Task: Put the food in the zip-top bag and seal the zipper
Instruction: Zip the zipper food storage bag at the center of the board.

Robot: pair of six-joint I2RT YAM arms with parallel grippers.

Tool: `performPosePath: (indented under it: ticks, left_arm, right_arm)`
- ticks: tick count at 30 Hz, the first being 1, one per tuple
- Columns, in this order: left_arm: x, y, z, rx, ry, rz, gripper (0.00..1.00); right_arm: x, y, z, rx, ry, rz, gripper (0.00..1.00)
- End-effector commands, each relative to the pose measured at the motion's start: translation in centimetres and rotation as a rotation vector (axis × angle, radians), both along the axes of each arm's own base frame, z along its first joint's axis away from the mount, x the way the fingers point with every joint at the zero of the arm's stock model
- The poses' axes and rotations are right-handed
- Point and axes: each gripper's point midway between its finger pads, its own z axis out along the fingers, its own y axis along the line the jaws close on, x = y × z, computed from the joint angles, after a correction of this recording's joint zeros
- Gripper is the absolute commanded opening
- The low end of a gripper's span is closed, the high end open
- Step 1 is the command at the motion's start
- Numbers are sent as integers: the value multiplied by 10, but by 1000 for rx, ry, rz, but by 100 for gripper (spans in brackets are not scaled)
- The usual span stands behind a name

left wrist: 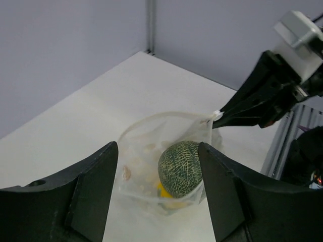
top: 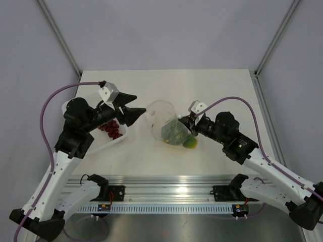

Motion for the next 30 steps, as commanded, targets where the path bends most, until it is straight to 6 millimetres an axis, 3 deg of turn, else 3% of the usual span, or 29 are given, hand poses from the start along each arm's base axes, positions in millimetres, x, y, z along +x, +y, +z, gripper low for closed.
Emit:
performPosePath:
  ticks: [1,5,11,13,24,30]
  left_arm:
    - [-24,-37,10,60,-211,-305,67]
    - [-36,-59,-7,147,-276,-423,69]
    - [-37,-69,-22,203,-240,-514,68]
    - [-38,-74,-20,216,-228,-535,64]
    - [-60,-117,-69,364,-203,-663,62]
    - [-64,-128,-75,373,-193,-687,56]
  right_arm:
    - [-19,15,13,-32,-22,169,0]
    - [-35,21,16,-10,-19,251,0]
    - [-53,21,13,-31,30,326,0]
    - [-55,20,11,-42,42,331,0]
    - [-67,11,7,-35,65,338,0]
    - [-70,13,3,-34,84,355,0]
